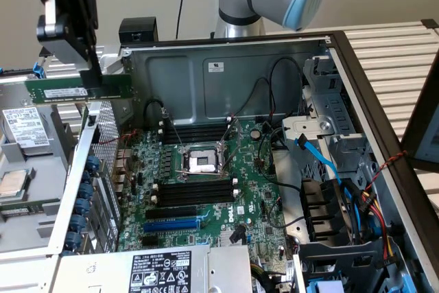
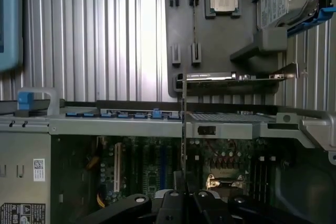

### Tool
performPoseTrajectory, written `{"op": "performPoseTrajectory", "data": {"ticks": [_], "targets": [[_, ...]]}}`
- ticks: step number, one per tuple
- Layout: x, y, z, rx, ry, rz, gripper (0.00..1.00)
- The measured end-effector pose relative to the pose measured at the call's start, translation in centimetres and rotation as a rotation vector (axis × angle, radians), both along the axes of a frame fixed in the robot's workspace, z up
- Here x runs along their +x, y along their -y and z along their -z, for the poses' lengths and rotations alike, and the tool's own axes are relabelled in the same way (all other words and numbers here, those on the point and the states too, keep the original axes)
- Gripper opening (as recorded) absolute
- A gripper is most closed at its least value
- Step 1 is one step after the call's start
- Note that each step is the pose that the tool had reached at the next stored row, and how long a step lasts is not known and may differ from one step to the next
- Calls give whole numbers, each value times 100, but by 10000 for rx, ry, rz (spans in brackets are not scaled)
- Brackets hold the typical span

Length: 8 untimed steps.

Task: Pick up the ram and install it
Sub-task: 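Pick up the ram and move it above insertion slot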

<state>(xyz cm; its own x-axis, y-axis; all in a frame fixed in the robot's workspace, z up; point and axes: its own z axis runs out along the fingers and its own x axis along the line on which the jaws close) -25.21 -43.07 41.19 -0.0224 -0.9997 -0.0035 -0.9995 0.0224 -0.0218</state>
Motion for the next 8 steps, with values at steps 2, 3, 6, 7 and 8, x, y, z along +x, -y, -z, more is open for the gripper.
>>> {"op": "performPoseTrajectory", "data": {"ticks": [2, 3, 6, 7, 8], "targets": [[91, 0, 0, 0, -1, 2, 13], [134, 0, 0, 0, -1, 1, 13], [269, 0, 0, -1, -4, 2, 13], [319, 0, 0, -1, -4, 1, 13], [361, 0, 0, -1, -5, 1, 13]]}}
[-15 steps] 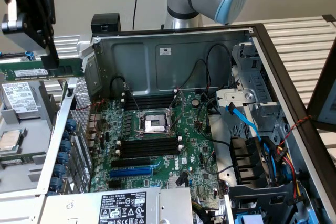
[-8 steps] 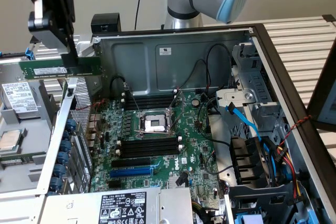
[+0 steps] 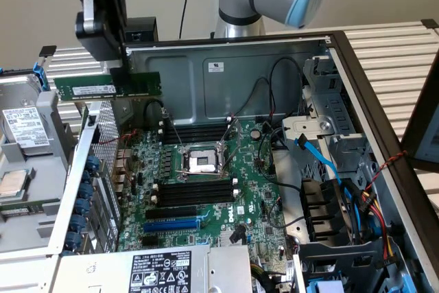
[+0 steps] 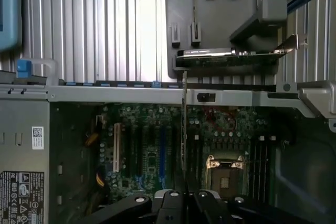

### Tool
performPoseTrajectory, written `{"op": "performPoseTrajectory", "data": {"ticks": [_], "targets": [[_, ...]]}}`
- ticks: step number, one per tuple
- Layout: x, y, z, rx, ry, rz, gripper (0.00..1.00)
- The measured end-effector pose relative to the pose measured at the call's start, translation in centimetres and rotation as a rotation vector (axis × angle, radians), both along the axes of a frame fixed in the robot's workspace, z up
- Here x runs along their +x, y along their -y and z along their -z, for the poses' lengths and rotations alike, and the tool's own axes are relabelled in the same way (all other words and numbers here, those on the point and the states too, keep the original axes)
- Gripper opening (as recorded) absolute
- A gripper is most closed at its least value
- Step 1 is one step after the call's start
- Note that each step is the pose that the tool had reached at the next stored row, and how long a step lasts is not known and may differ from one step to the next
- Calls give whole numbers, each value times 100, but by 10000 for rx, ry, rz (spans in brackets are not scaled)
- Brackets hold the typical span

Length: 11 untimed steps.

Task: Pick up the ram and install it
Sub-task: 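Pick up the ram and move it above insertion slot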

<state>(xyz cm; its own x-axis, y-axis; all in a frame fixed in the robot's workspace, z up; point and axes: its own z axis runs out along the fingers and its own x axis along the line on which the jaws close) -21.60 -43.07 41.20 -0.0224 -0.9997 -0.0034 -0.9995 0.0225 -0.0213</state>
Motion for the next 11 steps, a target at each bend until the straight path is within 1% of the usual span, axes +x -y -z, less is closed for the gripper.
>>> {"op": "performPoseTrajectory", "data": {"ticks": [11], "targets": [[503, 0, 0, 0, -7, 1, 13]]}}
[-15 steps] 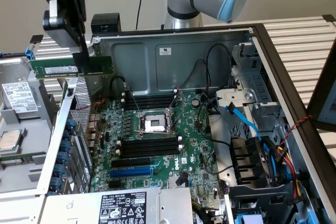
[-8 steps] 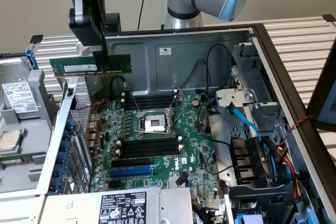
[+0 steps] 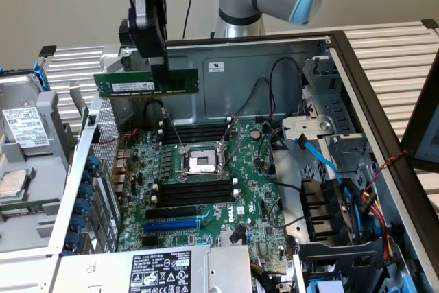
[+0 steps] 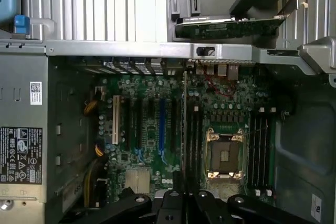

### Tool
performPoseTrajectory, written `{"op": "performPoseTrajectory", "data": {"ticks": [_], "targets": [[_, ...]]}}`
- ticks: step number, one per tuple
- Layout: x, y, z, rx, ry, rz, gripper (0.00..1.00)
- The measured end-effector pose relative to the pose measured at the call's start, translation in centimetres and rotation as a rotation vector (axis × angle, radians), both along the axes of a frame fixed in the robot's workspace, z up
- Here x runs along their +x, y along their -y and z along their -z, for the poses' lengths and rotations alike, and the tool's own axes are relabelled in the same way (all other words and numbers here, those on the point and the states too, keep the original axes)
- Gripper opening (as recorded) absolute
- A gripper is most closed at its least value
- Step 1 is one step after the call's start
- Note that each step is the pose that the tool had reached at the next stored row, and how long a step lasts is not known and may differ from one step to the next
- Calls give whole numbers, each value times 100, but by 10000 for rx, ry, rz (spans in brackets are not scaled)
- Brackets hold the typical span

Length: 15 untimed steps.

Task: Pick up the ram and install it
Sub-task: 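Pick up the ram and move it above insertion slot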

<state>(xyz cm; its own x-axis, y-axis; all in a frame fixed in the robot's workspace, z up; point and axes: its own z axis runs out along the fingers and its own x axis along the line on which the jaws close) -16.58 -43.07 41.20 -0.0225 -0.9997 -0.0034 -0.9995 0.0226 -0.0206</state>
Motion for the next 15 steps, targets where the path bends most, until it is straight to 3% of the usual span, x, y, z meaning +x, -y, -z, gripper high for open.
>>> {"op": "performPoseTrajectory", "data": {"ticks": [7, 8, 9, 15], "targets": [[320, 0, 0, -1, -6, 1, 13], [346, 0, 0, 0, -46, 0, 13], [346, 0, 0, 2, -67, 0, 13], [347, 0, 0, 2, -68, 0, 13]]}}
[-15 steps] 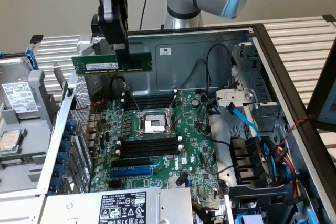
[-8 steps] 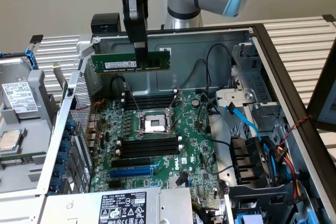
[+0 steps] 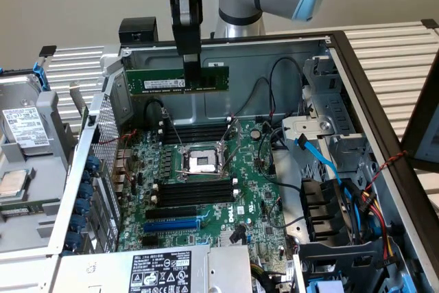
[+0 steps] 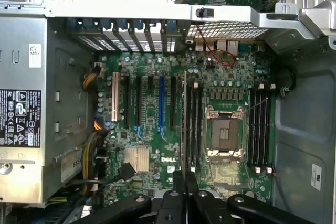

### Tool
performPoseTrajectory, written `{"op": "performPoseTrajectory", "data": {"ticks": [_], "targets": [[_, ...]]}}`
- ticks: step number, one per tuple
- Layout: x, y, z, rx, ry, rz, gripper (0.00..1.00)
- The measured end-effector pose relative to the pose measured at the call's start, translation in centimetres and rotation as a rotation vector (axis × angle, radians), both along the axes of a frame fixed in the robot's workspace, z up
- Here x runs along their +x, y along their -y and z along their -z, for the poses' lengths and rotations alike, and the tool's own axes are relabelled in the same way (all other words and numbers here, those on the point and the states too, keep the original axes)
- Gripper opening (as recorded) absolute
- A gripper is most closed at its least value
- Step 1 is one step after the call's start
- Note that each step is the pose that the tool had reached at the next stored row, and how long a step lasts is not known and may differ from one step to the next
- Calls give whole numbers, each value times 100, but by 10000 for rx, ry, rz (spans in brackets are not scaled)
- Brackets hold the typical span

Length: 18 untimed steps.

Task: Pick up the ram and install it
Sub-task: 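Insert the ram into the slot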

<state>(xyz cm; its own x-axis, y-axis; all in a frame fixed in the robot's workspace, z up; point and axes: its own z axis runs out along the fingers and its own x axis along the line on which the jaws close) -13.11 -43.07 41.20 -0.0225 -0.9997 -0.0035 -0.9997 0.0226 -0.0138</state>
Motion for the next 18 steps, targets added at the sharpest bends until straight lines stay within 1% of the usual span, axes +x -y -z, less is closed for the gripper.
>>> {"op": "performPoseTrajectory", "data": {"ticks": [10, 14, 16, 18], "targets": [[0, 0, 3, 1, 0, 0, 13], [1, 0, 69, 12, 11, -1, 13], [0, 0, 107, 36, 11, 7, 13], [2, 0, 142, 46, 12, 45, 13]]}}
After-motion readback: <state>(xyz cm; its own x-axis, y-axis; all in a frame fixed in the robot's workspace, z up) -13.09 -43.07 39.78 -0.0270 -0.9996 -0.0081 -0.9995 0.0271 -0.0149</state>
